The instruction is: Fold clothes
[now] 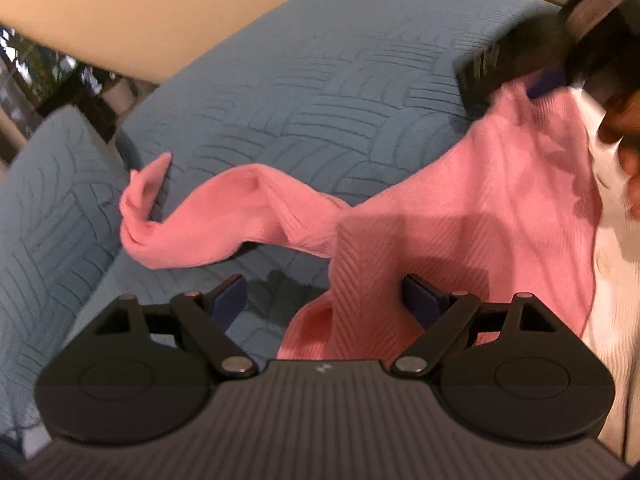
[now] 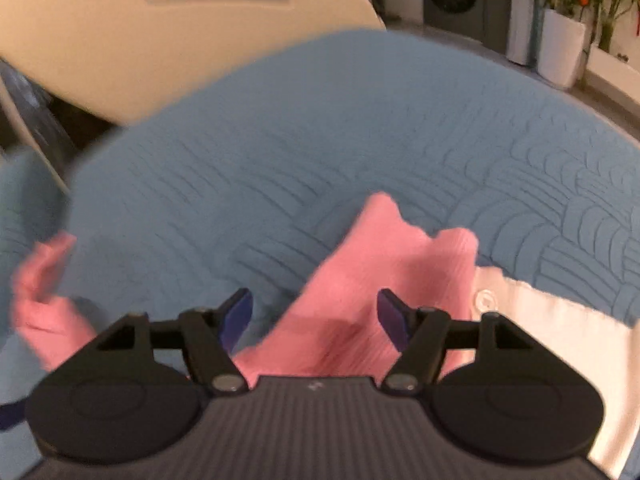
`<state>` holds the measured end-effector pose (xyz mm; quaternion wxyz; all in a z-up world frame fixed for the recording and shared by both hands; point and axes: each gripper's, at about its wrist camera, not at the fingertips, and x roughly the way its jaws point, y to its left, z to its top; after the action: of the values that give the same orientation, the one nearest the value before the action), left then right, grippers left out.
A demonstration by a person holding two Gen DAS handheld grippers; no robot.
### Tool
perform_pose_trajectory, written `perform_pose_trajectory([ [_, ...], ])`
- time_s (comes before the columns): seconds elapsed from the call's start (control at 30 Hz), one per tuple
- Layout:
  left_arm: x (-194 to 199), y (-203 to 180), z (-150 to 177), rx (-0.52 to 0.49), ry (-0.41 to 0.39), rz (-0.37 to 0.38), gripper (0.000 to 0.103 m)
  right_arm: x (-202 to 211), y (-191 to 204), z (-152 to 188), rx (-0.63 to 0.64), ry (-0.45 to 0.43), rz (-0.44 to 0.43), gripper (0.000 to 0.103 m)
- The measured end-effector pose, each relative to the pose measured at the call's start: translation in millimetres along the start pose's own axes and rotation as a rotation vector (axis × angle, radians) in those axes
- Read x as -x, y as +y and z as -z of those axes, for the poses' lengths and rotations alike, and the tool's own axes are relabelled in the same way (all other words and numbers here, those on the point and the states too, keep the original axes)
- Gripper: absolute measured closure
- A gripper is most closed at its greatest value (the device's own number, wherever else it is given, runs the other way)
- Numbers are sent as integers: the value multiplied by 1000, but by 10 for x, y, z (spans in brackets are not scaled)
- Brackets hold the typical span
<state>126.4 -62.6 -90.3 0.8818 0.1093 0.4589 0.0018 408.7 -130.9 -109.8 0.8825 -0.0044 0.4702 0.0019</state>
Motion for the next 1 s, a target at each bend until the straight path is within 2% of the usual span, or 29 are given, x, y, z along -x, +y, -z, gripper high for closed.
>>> perform_pose_trajectory([
  [0.03,-23,17,-4,9,5,6,16,-31,34,-22,-5,1,16,33],
  [0.07,-34,23,-6,13,6,12,16,-44,67,-54,-24,-8,15,40],
  [0.1,-41,26,-9,15,6,16,16,-57,100,-86,-42,-18,15,69],
  [0.13,-39,23,-15,15,3,17,16,-61,119,-122,-58,-23,-4,90],
  [0.2,-27,9,-29,12,-7,18,16,-44,148,-184,-69,-30,-68,91],
  [0.37,22,-35,-32,0,-35,29,16,52,333,-217,37,-80,-173,91],
  [0.4,27,-41,-32,-3,-38,34,16,96,388,-214,73,-111,-195,91],
  [0.47,39,-55,-30,-9,-45,44,16,221,382,-183,87,-164,-181,80],
  [0.5,45,-65,-30,-14,-47,45,16,282,356,-165,82,-184,-165,64],
  [0.53,45,-69,-31,-16,-48,44,16,343,331,-147,76,-203,-149,57],
  [0.57,46,-73,-31,-21,-49,44,16,424,275,-94,61,-215,-144,54],
  [0.6,43,-76,-30,-24,-47,43,16,524,190,-6,38,-219,-149,46],
  [0.63,32,-74,-30,-25,-44,41,16,623,106,82,14,-224,-155,32],
  [0.7,6,-73,-30,-27,-36,35,16,821,-62,257,-32,-232,-167,20],
  [0.9,-14,-21,-22,-13,-23,15,16,1266,-415,1128,-50,-161,-187,20],
  [1.0,-2,3,-5,-12,-25,10,16,1499,-400,1593,-11,-129,-177,20],
])
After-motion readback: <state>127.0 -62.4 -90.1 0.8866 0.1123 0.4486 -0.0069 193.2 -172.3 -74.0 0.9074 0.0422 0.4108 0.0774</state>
